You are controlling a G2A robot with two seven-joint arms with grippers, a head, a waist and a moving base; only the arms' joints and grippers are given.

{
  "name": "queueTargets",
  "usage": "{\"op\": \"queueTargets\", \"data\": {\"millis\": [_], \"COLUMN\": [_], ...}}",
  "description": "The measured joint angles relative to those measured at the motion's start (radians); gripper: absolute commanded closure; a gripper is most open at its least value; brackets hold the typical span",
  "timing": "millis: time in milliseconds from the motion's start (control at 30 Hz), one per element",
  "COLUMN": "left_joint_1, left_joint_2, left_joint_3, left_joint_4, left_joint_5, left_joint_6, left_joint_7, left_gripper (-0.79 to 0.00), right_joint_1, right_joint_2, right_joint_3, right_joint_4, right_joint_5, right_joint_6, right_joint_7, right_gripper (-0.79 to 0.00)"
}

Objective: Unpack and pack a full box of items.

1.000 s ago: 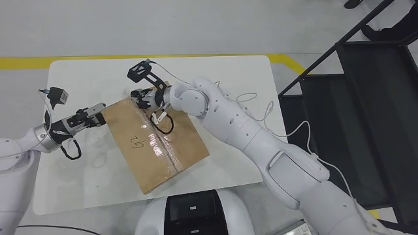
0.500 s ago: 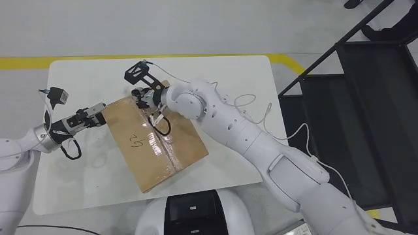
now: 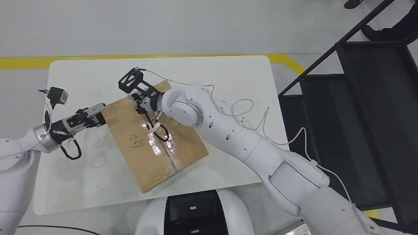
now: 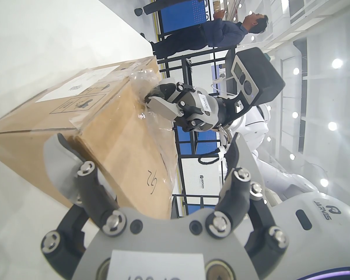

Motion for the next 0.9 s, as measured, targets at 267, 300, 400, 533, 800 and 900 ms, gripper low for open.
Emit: {"op": "queueTargets", "data": {"millis": [267,300,400,533,800,900], "left_joint_1": [0.000,0.000,0.000,0.000,0.000,0.000], "left_joint_2": [0.000,0.000,0.000,0.000,0.000,0.000], "left_joint_3": [0.000,0.000,0.000,0.000,0.000,0.000], "left_joint_4": [0.000,0.000,0.000,0.000,0.000,0.000], "left_joint_5": [0.000,0.000,0.000,0.000,0.000,0.000], "left_joint_6": [0.000,0.000,0.000,0.000,0.000,0.000], "left_joint_7": [0.000,0.000,0.000,0.000,0.000,0.000], "left_gripper": [-0.785,-0.785,-0.785,-0.785,-0.785,-0.785], "right_joint_1": [-0.004,-0.003,0.001,0.004,-0.006,-0.014], "right_joint_2": [-0.004,-0.005,-0.008,-0.014,-0.016,-0.014], "right_joint_3": [-0.006,-0.008,-0.016,-0.023,-0.014,-0.004], "right_joint_4": [-0.016,-0.017,-0.018,-0.022,-0.033,-0.036], "right_joint_5": [-0.052,-0.059,-0.082,-0.109,-0.127,-0.127], "right_joint_6": [0.018,0.020,0.027,0.032,0.017,-0.008], "right_joint_7": [0.026,0.028,0.035,0.032,0.027,0.019], "right_gripper": [-0.785,-0.785,-0.785,-0.785,-0.785,-0.785]}}
